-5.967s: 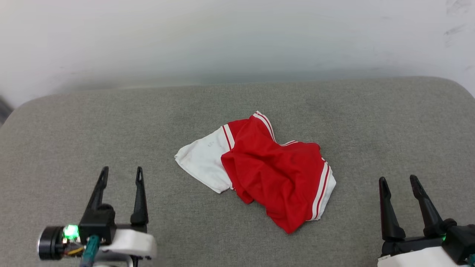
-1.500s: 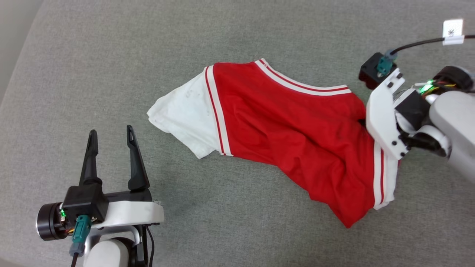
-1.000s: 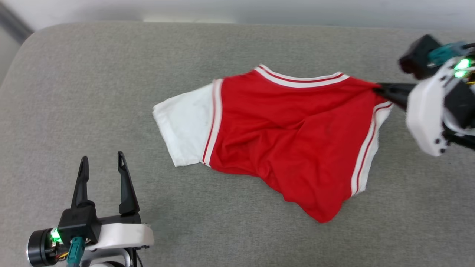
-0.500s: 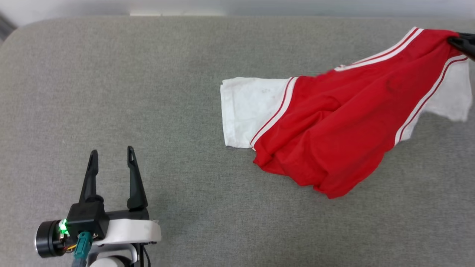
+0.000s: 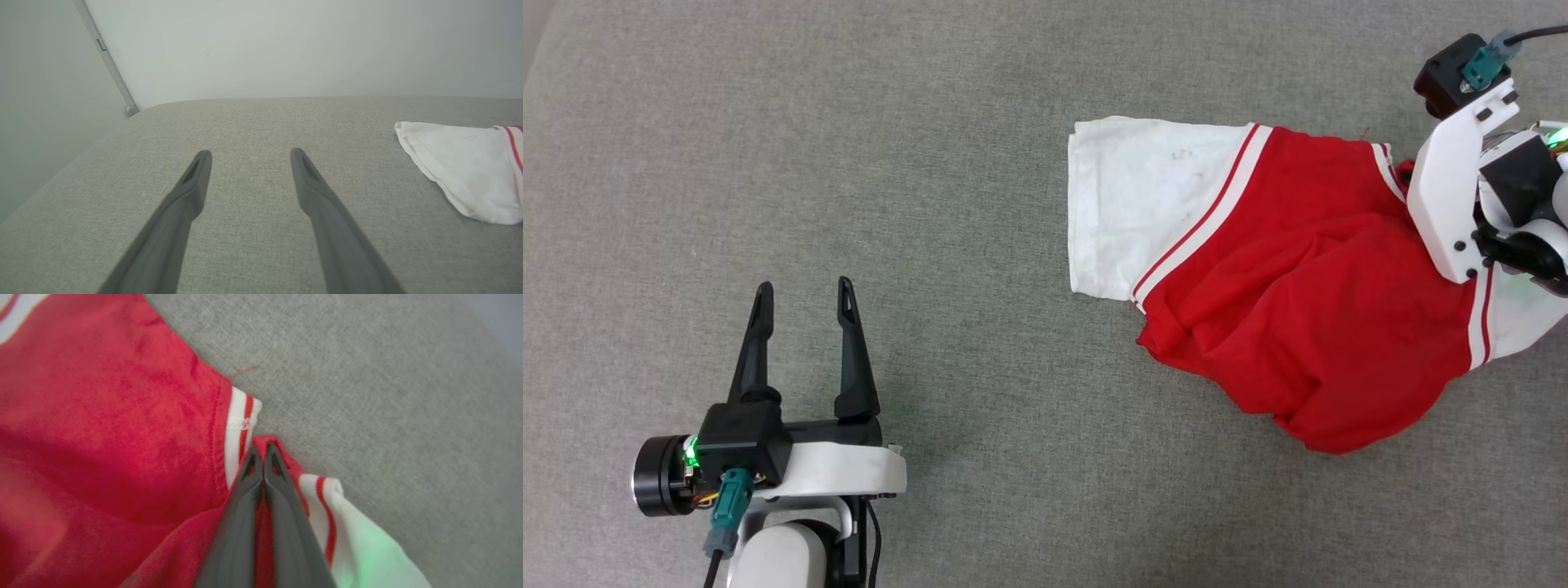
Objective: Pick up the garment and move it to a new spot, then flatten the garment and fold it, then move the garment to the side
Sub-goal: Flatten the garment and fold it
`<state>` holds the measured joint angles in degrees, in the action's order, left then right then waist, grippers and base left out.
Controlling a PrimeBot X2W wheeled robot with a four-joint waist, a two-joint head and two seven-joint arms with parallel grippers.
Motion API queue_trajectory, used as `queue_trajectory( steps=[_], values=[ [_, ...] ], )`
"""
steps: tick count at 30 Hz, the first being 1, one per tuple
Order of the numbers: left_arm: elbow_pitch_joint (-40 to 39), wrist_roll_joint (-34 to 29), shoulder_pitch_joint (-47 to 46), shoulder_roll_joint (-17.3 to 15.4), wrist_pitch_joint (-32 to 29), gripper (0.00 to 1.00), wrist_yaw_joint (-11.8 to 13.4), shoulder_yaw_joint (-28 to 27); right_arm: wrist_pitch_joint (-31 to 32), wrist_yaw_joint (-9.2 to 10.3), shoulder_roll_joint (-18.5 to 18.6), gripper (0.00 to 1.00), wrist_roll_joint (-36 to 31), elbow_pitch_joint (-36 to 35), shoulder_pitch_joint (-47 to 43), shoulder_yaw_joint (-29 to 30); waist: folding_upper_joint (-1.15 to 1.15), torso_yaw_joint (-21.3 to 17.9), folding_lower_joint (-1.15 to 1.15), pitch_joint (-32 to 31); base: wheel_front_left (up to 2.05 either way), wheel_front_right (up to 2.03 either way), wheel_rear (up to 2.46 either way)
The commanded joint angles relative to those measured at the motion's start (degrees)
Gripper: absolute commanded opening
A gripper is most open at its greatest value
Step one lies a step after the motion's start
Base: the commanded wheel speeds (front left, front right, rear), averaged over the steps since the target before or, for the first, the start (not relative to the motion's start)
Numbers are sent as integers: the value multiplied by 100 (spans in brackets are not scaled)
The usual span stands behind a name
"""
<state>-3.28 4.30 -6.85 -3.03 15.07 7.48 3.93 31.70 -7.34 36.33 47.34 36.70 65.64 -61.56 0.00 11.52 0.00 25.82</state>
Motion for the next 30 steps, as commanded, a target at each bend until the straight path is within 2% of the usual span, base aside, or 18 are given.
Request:
queue_trajectory(
  steps=[1,4,5,6,7,13,16,20,24,27,30],
  values=[
    [16,14,-65,8,15,100,-6,5,2,-21,-123,0,40,146,-237,-187,0,30,0,17,0,0,0],
    [45,-15,-40,11,15,100,15,-53,-190,-22,-230,0,118,352,-273,-294,0,-32,0,-75,0,0,0],
    [53,-33,-24,10,15,100,17,-82,-333,-22,-233,6,95,394,-219,-292,0,-71,0,-120,0,0,0],
    [59,-50,-9,12,15,100,12,-113,-517,-22,-225,97,43,403,-150,-294,0,-113,0,-171,0,0,0],
    [71,-64,9,10,15,100,-10,-141,-703,-21,-204,100,14,415,-95,-291,0,-157,0,-230,0,0,0],
    [291,-120,-36,-195,15,100,-191,-307,-2017,-12,-43,100,-259,172,159,-245,0,-522,0,-586,0,0,0],
    [332,-136,-141,-338,15,100,-252,-403,-2909,-13,-49,100,-531,182,149,43,0,-704,0,-702,0,0,0],
    [496,-110,-378,-523,15,100,-391,-493,-4209,-13,-237,100,-1087,376,-137,764,0,-913,0,-780,0,0,0],
    [826,-13,-730,-742,10,100,-575,-562,-4674,-13,-594,100,-1801,411,-511,1976,0,-1120,0,-783,0,0,0],
    [1044,-54,-1117,-943,-117,100,-700,-526,-4687,-13,-920,100,-2566,-368,-1127,3325,0,-1247,0,-743,0,0,0],
    [1303,-57,-1497,-1147,-303,100,-851,-494,-4686,-13,-1429,100,-3305,-1374,-2105,4523,0,-1345,0,-716,0,0,0]
  ],
)
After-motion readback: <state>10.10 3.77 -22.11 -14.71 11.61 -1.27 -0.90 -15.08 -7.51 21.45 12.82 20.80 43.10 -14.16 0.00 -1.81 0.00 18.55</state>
